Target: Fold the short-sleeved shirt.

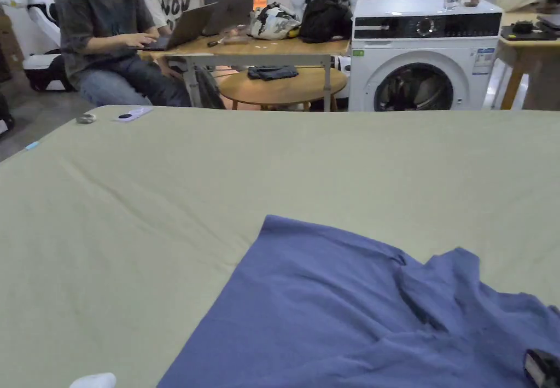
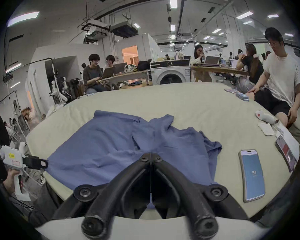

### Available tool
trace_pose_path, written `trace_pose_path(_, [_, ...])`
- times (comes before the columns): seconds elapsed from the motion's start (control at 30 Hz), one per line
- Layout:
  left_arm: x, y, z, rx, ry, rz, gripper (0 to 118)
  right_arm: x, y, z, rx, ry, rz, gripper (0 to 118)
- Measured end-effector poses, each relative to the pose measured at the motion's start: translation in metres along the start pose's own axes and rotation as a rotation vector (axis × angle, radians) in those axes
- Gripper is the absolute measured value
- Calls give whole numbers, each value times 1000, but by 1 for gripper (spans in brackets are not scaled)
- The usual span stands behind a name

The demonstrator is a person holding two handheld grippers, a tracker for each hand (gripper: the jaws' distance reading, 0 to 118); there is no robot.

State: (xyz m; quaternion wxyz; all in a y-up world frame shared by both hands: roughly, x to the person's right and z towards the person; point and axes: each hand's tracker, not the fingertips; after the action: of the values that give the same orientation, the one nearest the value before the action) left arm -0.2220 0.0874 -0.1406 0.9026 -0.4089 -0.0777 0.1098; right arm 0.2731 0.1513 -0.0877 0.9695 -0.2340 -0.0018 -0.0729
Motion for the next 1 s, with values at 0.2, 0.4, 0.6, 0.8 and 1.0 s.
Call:
trace_pose_path(0.2, [26, -3, -10, -57, 56, -143, 0, 39, 45, -36, -113, 39, 81, 47])
trace_pose_path(0.4, [27, 1, -5, -77, 44, -98, 0, 73, 120, -145, -399, 23, 115, 82])
trace_pose_path(0.6, [25, 1, 0, -67, 19, -46, 0, 92, 137, -253, -666, 30, 218, 82])
trace_pose_path(0.8, [12, 3, -4, -68, 31, -40, 0, 78, 120, -287, -824, 68, 328, 67])
trace_pose_path(1.0, [14, 3, -8, -63, 33, -25, 0, 60, 115, -272, -787, 39, 408, 0])
